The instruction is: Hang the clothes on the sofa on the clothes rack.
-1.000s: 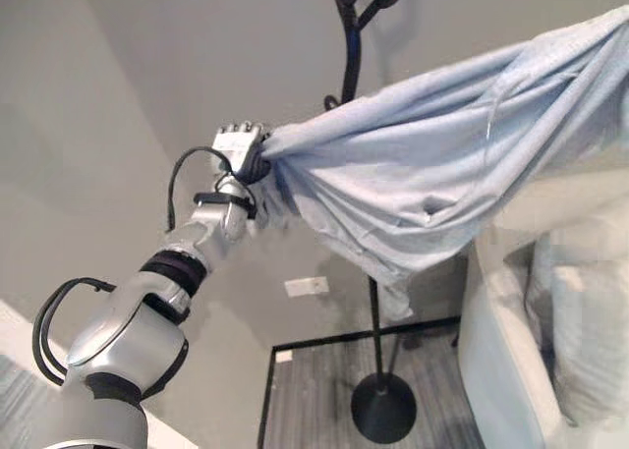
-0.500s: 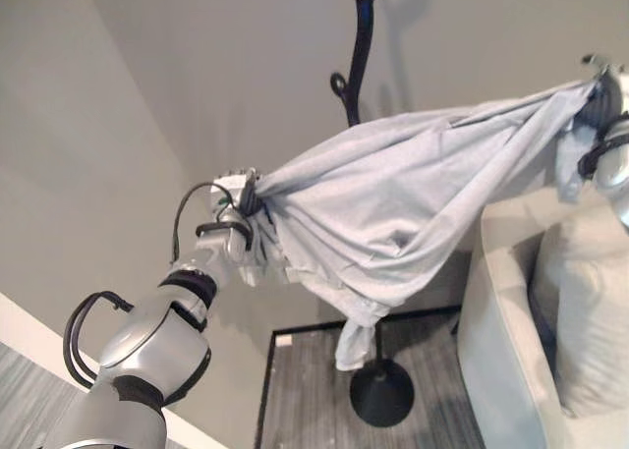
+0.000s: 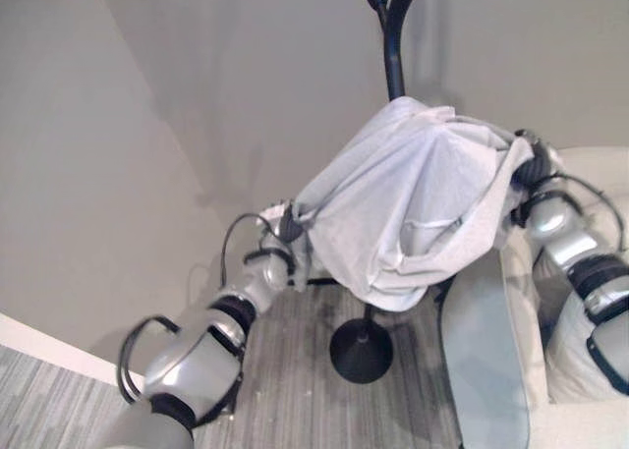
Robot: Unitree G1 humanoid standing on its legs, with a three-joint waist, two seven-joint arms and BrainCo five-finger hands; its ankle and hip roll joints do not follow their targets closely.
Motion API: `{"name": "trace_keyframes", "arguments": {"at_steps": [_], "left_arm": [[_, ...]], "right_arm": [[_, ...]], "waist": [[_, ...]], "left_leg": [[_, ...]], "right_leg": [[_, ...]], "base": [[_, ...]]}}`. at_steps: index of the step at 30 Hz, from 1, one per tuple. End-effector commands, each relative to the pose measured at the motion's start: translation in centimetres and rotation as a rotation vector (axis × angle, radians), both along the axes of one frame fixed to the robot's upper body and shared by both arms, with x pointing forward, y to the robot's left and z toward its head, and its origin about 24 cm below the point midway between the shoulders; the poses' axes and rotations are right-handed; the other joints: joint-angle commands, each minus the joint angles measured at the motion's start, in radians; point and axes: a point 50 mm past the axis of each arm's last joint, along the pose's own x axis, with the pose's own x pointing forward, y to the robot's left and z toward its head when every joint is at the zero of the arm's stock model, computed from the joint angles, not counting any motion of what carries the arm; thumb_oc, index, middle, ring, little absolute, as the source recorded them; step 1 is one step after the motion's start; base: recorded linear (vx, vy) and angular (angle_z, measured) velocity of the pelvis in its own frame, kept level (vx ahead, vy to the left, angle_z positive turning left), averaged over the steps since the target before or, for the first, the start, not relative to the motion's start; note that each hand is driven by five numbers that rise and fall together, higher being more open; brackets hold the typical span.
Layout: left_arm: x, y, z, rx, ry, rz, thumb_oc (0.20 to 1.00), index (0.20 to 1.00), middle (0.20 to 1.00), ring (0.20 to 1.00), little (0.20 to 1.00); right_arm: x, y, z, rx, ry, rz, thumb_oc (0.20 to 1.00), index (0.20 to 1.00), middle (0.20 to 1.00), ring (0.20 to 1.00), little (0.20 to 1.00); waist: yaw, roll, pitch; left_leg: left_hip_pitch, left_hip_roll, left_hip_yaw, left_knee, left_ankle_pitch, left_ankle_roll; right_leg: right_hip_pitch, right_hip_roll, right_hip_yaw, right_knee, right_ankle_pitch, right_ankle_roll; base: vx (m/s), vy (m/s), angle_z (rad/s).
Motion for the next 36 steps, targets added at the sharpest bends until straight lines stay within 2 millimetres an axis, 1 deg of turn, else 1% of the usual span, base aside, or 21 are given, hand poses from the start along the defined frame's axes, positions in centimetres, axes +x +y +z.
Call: {"name": "trace_keyframes", "arguments": {"at_steps": [1,4,5,7,8,9,10,11,12,13,18,20,21,23,24,25,26,27,28,31,36], "left_arm": [[0.9,-0.3,3.9,-0.147,-0.098,0.008,0.2,0.2,0.2,0.2,0.2],[-0.7,-5.3,2.6,-0.327,-0.062,-0.168,0.2,0.2,0.2,0.2,0.2],[-1.1,-6.0,2.4,-0.373,-0.051,-0.206,0.2,0.2,0.2,0.2,0.2],[-2.5,-8.4,1.3,-0.568,0.011,-0.312,0.2,0.2,0.2,0.2,0.2],[-2.8,-8.8,1.1,-0.631,0.029,-0.335,0.2,0.2,0.2,0.2,0.2],[-3.1,-9.2,1.1,-0.664,0.035,-0.36,0.388,0.388,0.388,0.388,0.388],[-3.1,-9.2,1.1,-0.664,0.035,-0.36,0.746,0.746,0.746,0.746,0.746],[-3.7,-10.3,1.6,-0.704,0.038,-0.418,1.0,1.0,1.0,1.0,1.0],[-3.7,-10.3,1.6,-0.704,0.039,-0.418,1.0,1.0,1.0,1.0,1.0],[-3.7,-10.3,1.6,-0.718,0.047,-0.43,1.0,1.0,1.0,1.0,1.0],[-3.3,-9.0,1.6,-0.679,0.028,-0.391,1.0,1.0,1.0,1.0,1.0],[-3.1,-7.7,1.5,-0.555,0.0,-0.355,1.0,1.0,1.0,1.0,1.0],[-3.1,-7.7,1.5,-0.554,0.0,-0.355,1.0,1.0,1.0,1.0,1.0],[-2.6,-6.3,0.5,-0.381,0.024,-0.321,1.0,1.0,1.0,1.0,1.0],[-2.3,-4.6,0.4,-0.229,0.012,-0.304,1.0,1.0,1.0,1.0,1.0],[-2.2,-3.8,0.7,-0.17,-0.003,-0.306,1.0,1.0,1.0,1.0,1.0],[-2.2,-3.8,0.7,-0.17,-0.003,-0.306,1.0,1.0,1.0,1.0,1.0],[-2.2,-2.8,1.0,-0.123,-0.022,-0.299,1.0,1.0,1.0,1.0,1.0],[-2.2,-1.2,1.6,-0.054,-0.044,-0.286,1.0,1.0,1.0,1.0,1.0],[-2.3,0.1,1.7,-0.016,-0.069,-0.259,1.0,1.0,1.0,1.0,1.0],[-2.9,4.0,1.4,-0.075,-0.119,-0.12,1.0,1.0,1.0,1.0,1.0]], "right_arm": [[-0.4,-1.1,5.5,0.025,-0.161,-0.035,0.2,0.2,0.2,0.2,0.2],[-0.3,1.8,3.0,0.137,-0.138,0.085,0.2,0.2,0.2,0.2,0.2],[-0.3,2.4,2.3,0.162,-0.124,0.108,0.2,0.2,0.2,0.2,0.2],[-0.5,5.1,-0.2,0.249,-0.074,0.194,0.2,0.2,0.2,0.2,0.2],[-0.6,5.8,-0.7,0.264,-0.06,0.217,0.2,0.2,0.2,0.2,0.2],[-0.6,6.4,-1.1,0.281,-0.049,0.238,0.2,0.2,0.2,0.2,0.2],[-0.6,6.4,-1.1,0.282,-0.049,0.238,0.2,0.2,0.2,0.2,0.2],[-0.7,7.0,-1.5,0.304,-0.036,0.265,0.206,0.206,0.206,0.206,0.206],[-0.8,7.0,-1.5,0.304,-0.036,0.264,0.78,0.78,0.78,0.78,0.78],[-0.8,7.1,-1.6,0.308,-0.033,0.27,1.0,1.0,1.0,1.0,1.0],[-1.0,6.2,-1.8,0.309,-0.031,0.265,1.0,1.0,1.0,1.0,1.0],[-1.4,4.9,-2.5,0.312,-0.027,0.243,1.0,1.0,1.0,1.0,1.0],[-1.4,4.9,-2.5,0.312,-0.027,0.243,1.0,1.0,1.0,1.0,1.0],[-1.9,3.6,-3.0,0.281,-0.02,0.224,1.0,1.0,1.0,1.0,1.0],[-2.4,2.2,-3.4,0.24,-0.014,0.202,1.0,1.0,1.0,1.0,1.0],[-2.8,1.1,-3.5,0.202,-0.012,0.181,1.0,1.0,1.0,1.0,1.0],[-2.8,1.1,-3.5,0.203,-0.012,0.181,1.0,1.0,1.0,1.0,1.0],[-3.2,0.1,-3.6,0.164,-0.009,0.155,1.0,1.0,1.0,1.0,1.0],[-4.0,-1.9,-3.7,0.108,-0.002,0.111,1.0,1.0,1.0,1.0,1.0],[-4.9,-3.2,-4.2,0.065,0.003,0.074,1.0,1.0,1.0,1.0,1.0],[-7.4,-5.1,-4.8,-0.033,-0.007,0.045,1.0,1.0,1.0,1.0,1.0]], "waist": [[0.003,-0.004,0.107],[0.003,0.003,0.109],[-0.001,0.003,0.111],[-0.005,0.005,0.111],[-0.006,0.005,0.111],[-0.007,0.006,0.109],[-0.005,0.008,0.107],[-0.003,0.01,0.106],[-0.003,0.01,0.106],[-0.003,0.011,0.104],[0.003,0.008,0.097],[0.004,0.002,0.096],[0.006,0.004,0.094],[0.005,0.004,0.091],[0.006,0.006,0.088],[0.006,0.007,0.088],[0.008,0.008,0.087],[0.009,0.009,0.086],[0.014,0.015,0.083],[0.016,0.015,0.079],[0.009,0.014,0.059]], "left_leg": [[0.061,0.074,0.016,0.002,-0.056,-0.13],[0.066,0.075,0.019,0.002,-0.061,-0.124],[0.071,0.072,0.019,0.002,-0.065,-0.122],[0.082,0.074,0.023,0.002,-0.07,-0.116],[0.085,0.074,0.024,0.002,-0.073,-0.114],[0.089,0.075,0.026,0.002,-0.075,-0.113],[0.085,0.078,0.028,0.002,-0.072,-0.113],[0.092,0.079,0.03,0.002,-0.073,-0.112],[0.092,0.078,0.03,0.002,-0.073,-0.112],[0.093,0.08,0.032,0.002,-0.074,-0.112],[0.105,0.084,0.03,0.002,-0.077,-0.111],[0.116,0.082,0.024,0.002,-0.082,-0.109],[0.113,0.084,0.025,0.002,-0.08,-0.11],[0.119,0.085,0.026,0.002,-0.08,-0.109],[0.121,0.086,0.025,0.002,-0.082,-0.107],[0.125,0.083,0.022,0.002,-0.085,-0.106],[0.122,0.085,0.023,0.002,-0.082,-0.107],[0.123,0.085,0.02,0.002,-0.083,-0.106],[0.126,0.086,0.017,0.002,-0.083,-0.105],[0.133,0.085,0.012,0.002,-0.085,-0.105],[0.151,0.085,0.007,0.002,-0.093,-0.103]], "right_leg": [[0.079,-0.036,-0.003,-0.1,0.262,-0.007],[0.074,-0.035,0.003,-0.094,0.265,-0.01],[0.077,-0.037,0.001,-0.091,0.264,-0.01],[0.075,-0.035,0.012,-0.084,0.261,-0.013],[0.077,-0.035,0.014,-0.084,0.259,-0.014],[0.077,-0.034,0.016,-0.084,0.257,-0.014],[0.071,-0.031,0.018,-0.084,0.259,-0.015],[0.075,-0.029,0.016,-0.087,0.253,-0.016],[0.076,-0.029,0.015,-0.087,0.253,-0.016],[0.075,-0.028,0.016,-0.087,0.251,-0.015],[0.089,-0.024,0.006,-0.089,0.234,-0.018],[0.1,-0.026,-0.001,-0.085,0.223,-0.017],[0.095,-0.023,0.001,-0.085,0.226,-0.018],[0.097,-0.023,-0.002,-0.08,0.223,-0.018],[0.098,-0.024,-0.006,-0.075,0.221,-0.016],[0.104,-0.027,-0.01,-0.074,0.217,-0.015],[0.1,-0.025,-0.009,-0.074,0.22,-0.016],[0.101,-0.026,-0.013,-0.072,0.219,-0.014],[0.104,-0.026,-0.02,-0.069,0.212,-0.013],[0.115,-0.029,-0.027,-0.069,0.206,-0.013],[0.13,-0.03,-0.034,-0.069,0.189,-0.014]], "base": [[-0.03,0.016,-0.03],[-0.02,0.017,-0.01],[-0.03,0.012,-0.01],[-0.01,0.01,-0.03],[-0.01,0.028,-0.06],[-0.01,0.013,-0.08],[-0.01,0.007,-0.1],[-0.01,-0.001,-0.13],[-0.01,-0.003,-0.12],[-0.01,-0.008,-0.05],[0.0,-0.005,0.01],[-0.01,-0.024,0.04],[0.0,-0.015,0.07],[0.0,-0.025,0.1],[0.0,-0.036,0.04],[0.0,0.0,0.0],[0.0,-0.025,0.05],[0.0,-0.04,0.04],[0.01,-0.038,0.05],[0.02,-0.04,0.09],[0.02,-0.044,0.01]]}}
